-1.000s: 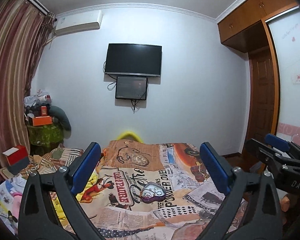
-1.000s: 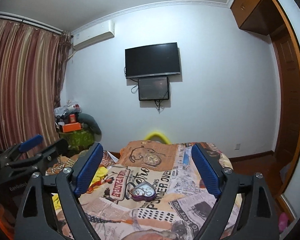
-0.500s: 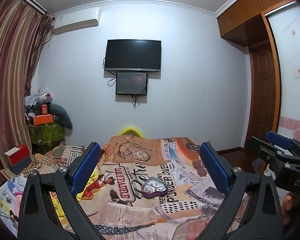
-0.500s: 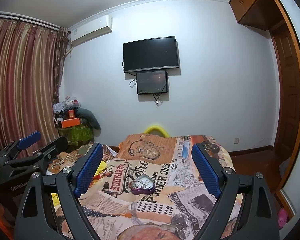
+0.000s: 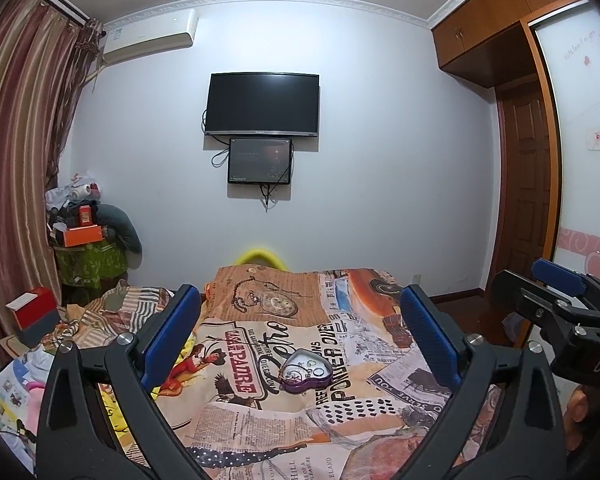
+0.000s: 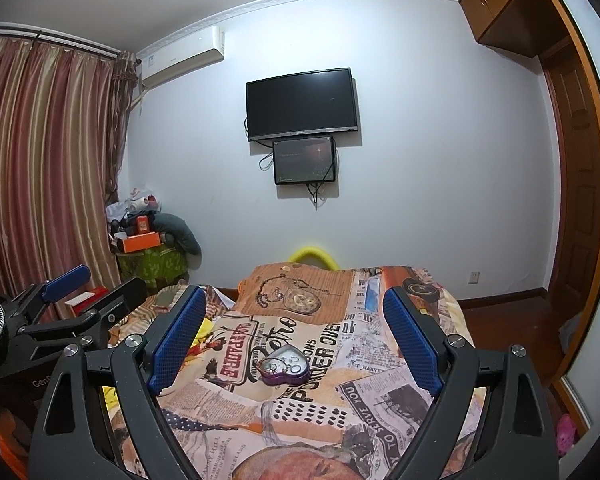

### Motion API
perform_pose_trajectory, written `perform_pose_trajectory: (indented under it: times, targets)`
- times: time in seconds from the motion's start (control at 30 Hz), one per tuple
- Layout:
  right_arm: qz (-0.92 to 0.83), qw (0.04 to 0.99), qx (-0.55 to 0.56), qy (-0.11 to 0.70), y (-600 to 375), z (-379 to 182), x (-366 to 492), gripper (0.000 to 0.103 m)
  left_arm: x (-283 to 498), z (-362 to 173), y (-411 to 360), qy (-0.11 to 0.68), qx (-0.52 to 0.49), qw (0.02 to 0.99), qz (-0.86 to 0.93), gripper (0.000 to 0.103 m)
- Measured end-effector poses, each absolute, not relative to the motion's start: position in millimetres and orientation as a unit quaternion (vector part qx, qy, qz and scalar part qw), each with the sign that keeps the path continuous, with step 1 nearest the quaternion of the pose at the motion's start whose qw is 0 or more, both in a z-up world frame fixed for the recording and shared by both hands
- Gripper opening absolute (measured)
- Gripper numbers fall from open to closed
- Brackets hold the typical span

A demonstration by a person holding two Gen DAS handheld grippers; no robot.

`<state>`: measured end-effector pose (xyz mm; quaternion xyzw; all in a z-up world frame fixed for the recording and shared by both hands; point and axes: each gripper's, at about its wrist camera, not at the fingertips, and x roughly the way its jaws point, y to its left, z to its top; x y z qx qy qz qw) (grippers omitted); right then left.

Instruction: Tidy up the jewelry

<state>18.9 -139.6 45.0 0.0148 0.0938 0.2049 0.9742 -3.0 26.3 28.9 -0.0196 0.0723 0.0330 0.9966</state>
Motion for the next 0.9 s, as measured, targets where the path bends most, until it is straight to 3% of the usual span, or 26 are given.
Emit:
perform_pose_trajectory:
  times: [0.9]
  targets:
    - [0.203, 0.974, 0.013, 0.103, -139.8, 46.6, 18.2, 0.088, 1.0, 25.7, 25.7, 0.088, -0.026, 0.996, 0.008, 0.101]
